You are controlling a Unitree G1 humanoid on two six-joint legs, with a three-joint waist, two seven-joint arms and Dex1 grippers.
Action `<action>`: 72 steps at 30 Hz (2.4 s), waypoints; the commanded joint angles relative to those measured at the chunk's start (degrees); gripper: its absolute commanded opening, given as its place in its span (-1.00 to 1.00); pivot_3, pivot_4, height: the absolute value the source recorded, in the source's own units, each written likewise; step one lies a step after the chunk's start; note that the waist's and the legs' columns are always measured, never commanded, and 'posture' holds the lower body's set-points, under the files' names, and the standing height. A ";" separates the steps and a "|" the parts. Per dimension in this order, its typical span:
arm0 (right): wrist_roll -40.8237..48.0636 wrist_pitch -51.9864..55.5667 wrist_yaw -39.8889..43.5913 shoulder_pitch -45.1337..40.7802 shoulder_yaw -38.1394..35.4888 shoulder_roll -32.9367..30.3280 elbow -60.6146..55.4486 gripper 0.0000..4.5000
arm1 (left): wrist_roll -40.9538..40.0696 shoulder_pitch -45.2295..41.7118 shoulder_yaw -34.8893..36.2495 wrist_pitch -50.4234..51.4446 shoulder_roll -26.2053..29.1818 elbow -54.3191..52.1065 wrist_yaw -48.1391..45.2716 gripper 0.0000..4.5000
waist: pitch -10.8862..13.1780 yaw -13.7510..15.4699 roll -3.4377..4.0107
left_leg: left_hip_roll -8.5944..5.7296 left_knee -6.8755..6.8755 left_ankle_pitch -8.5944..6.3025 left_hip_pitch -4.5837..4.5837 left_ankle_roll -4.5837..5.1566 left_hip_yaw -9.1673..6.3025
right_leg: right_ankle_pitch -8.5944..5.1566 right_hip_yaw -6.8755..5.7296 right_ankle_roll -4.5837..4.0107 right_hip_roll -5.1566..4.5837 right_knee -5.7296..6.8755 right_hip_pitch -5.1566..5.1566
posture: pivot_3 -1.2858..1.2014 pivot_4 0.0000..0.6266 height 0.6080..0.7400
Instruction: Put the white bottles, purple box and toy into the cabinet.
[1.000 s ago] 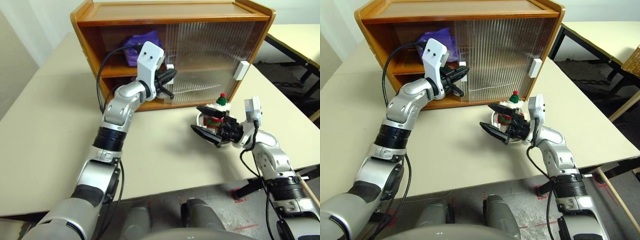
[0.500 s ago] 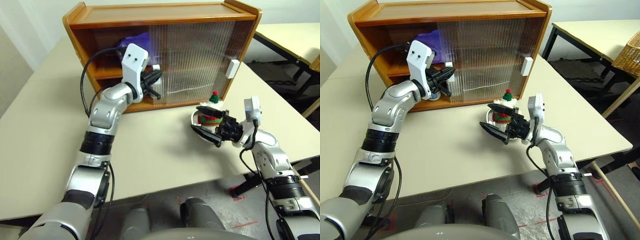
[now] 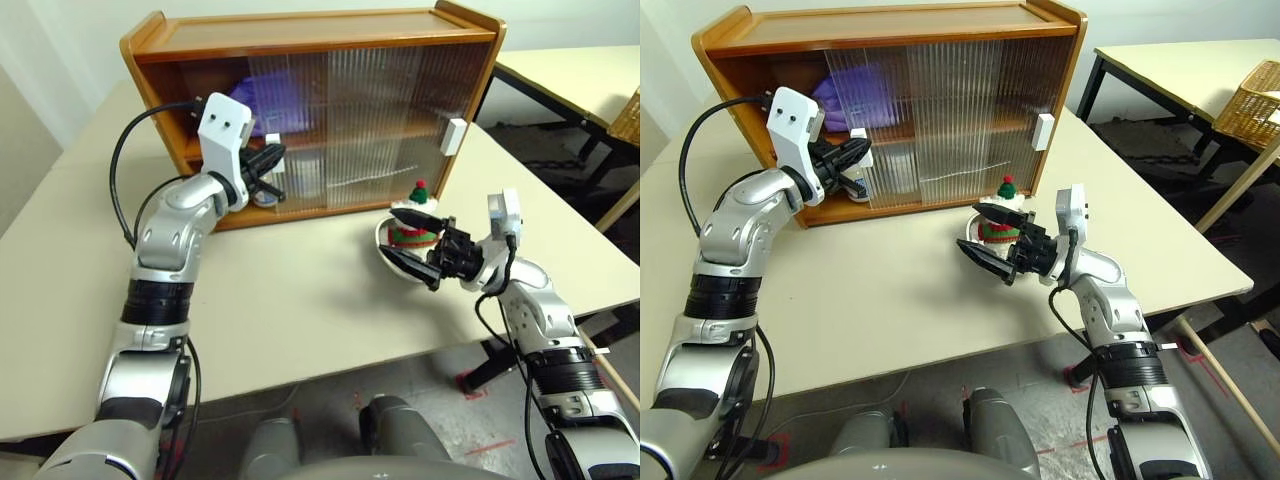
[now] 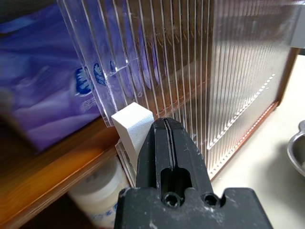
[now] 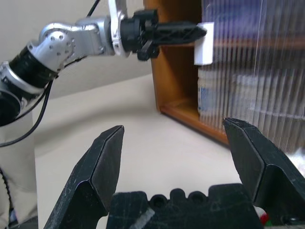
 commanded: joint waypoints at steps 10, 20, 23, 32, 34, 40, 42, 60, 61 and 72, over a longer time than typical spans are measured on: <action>1.67 -1.05 0.73 -0.39 -1.65 1.26 2.10 1.00 | -0.24 7.52 7.11 5.48 6.20 -6.06 3.36 -0.98 | 0.11 0.78 0.11 | 0.02 -0.11 0.02 -0.10 0.03 -0.01 | -0.02 0.00 -0.04 0.00 -0.02 -0.27 | 0.14 -1.00 1.00; 1.85 -2.44 2.63 -1.87 -2.79 2.23 5.74 1.00 | -2.14 11.11 10.17 5.82 8.07 -11.03 2.48 -0.98 | 0.03 3.62 0.01 | -0.30 -0.12 -0.16 -1.20 -0.07 0.04 | -0.19 -0.33 0.02 -0.73 -0.18 -1.10 | 0.17 -1.00 1.00; 1.73 -3.08 3.24 -2.22 -3.00 2.29 6.83 1.00 | -4.91 10.32 8.95 4.15 7.66 -13.27 -1.04 -0.98 | 0.04 3.87 0.01 | -0.26 -0.28 -0.17 -1.24 -0.05 0.01 | -0.23 -0.37 -0.02 -0.69 -0.25 -1.15 | 0.17 -1.00 1.00; 1.30 -4.13 3.79 -1.62 -3.01 2.27 7.53 1.00 | -9.06 7.64 0.37 6.82 1.19 -17.10 -3.65 -0.98 | 0.03 4.30 0.01 | -0.32 -0.35 -0.09 -1.23 0.09 -0.01 | -0.20 -0.37 0.03 -0.67 -0.47 -1.00 | 0.16 -1.00 1.00; 1.26 -4.20 3.73 -1.62 -3.03 2.28 7.52 1.00 | -8.60 7.28 -1.63 6.54 0.43 -16.67 -4.04 -0.98 | 0.03 4.55 0.01 | -0.34 -0.35 -0.06 -1.23 0.15 -0.01 | -0.18 -0.34 0.06 -0.67 -0.49 -0.99 | 0.15 -1.00 1.00; 1.12 -4.39 3.41 -1.70 -2.99 2.25 7.40 1.00 | -6.12 4.91 -6.78 4.13 -2.69 -12.28 -3.58 -0.98 | 0.02 4.55 0.03 | -0.32 -0.36 -0.05 -1.20 0.16 -0.01 | -0.17 -0.27 0.04 -0.56 -0.46 -1.00 | 0.14 -1.00 1.00; 0.97 -4.38 3.36 -1.75 -2.85 2.16 7.24 1.00 | -4.66 3.51 -8.34 3.31 -3.35 -10.28 -3.36 -0.98 | 0.02 4.56 0.03 | -0.33 -0.34 -0.04 -1.20 0.18 -0.01 | -0.17 -0.26 0.04 -0.55 -0.46 -0.99 | 0.14 -1.00 1.00; 0.29 -4.20 2.47 -1.90 -2.32 2.47 6.13 1.00 | 3.33 0.58 -8.22 2.57 -2.39 -4.49 0.60 -0.98 | 0.02 4.70 0.03 | -0.35 -0.19 -0.03 -1.25 0.22 -0.01 | -0.12 -0.22 0.10 -0.55 -0.42 -0.99 | 0.14 -1.00 1.00; 0.30 -4.11 2.46 -1.84 -2.21 2.56 5.92 1.00 | 3.29 0.96 -7.89 2.68 -2.02 -4.98 0.64 -0.98 | 0.02 4.66 0.03 | -0.34 -0.18 -0.03 -1.24 0.22 -0.01 | -0.12 -0.22 0.10 -0.55 -0.41 -0.98 | 0.14 -1.00 1.00; 0.24 -3.57 2.98 -2.10 -1.76 2.84 5.93 1.00 | 3.29 3.31 -5.44 3.29 -0.25 -6.64 1.57 -0.98 | 0.02 4.81 0.03 | -0.35 0.04 0.00 -1.16 0.26 0.00 | -0.12 -0.21 0.10 -0.55 -0.12 -0.97 | 0.15 -1.00 1.00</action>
